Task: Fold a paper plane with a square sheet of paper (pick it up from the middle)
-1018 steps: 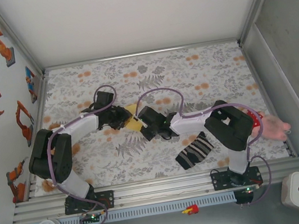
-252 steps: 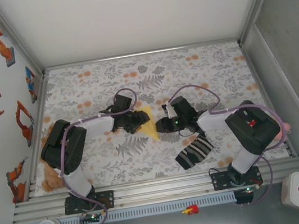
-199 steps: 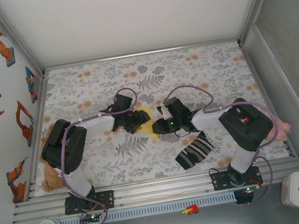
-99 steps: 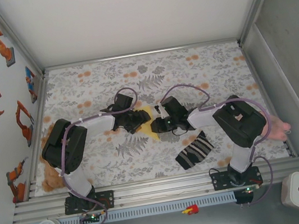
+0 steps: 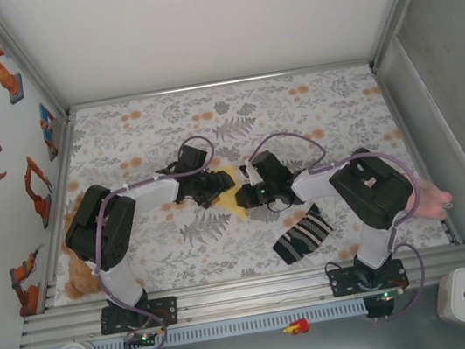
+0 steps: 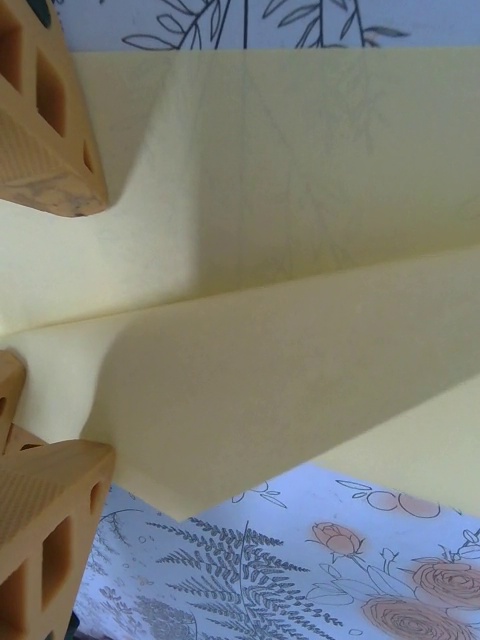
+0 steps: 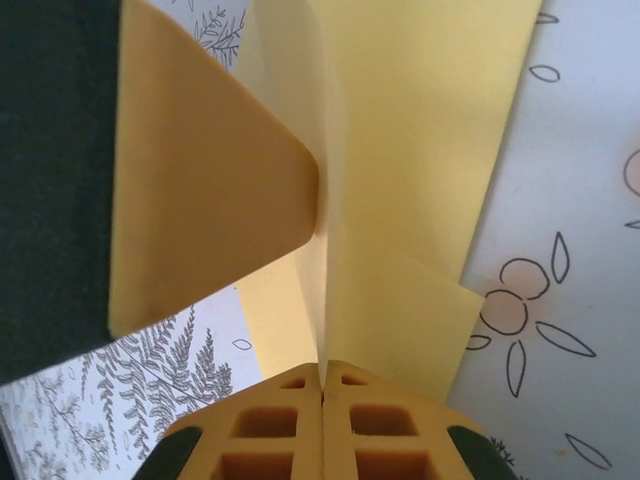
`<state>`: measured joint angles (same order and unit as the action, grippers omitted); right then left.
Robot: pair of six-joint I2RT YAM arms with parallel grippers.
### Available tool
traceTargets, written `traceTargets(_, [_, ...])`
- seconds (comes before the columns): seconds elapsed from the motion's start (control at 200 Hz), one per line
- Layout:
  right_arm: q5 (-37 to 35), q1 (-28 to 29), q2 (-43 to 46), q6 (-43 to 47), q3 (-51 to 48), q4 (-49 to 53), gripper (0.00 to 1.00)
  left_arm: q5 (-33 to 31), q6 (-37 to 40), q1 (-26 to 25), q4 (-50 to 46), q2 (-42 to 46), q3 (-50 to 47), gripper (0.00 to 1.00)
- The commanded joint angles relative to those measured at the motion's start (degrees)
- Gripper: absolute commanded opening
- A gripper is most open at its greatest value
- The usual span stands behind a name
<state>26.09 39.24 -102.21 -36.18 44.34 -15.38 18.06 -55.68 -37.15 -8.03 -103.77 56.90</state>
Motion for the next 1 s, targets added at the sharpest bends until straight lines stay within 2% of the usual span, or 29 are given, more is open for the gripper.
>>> traceTargets(0.0, [1.86,-0.02,-0.18,0.16,-1.52,-2.72,0.0,-2.61,0.93,-0.61,-9.37,-3.38,-2.03,0.64])
traceTargets(0.225, [6.42,-1.34,-0.01,-0.91,-3.3,-7.76,0.0,-1.32,2.83,-0.15,-6.64,5.72,0.58,0.73])
traceTargets(0.386, [10.22,-2.14,-0.67,-1.07,-4.36,-10.82,0.0,-1.24,2.76,0.16,-1.0,11.56,-2.88,0.77])
traceTargets(0.606, [14.59,-3.73,-2.86,-3.16,-6.15,-16.17,0.0,0.57,-0.1,0.61,7.98,11.35,-10.09,0.74])
traceTargets(0.997, [18.41,-6.71,-5.23,-7.27,-8.74,-22.18,0.0,3.16,-3.26,0.71,18.65,8.39,-14.1,0.69])
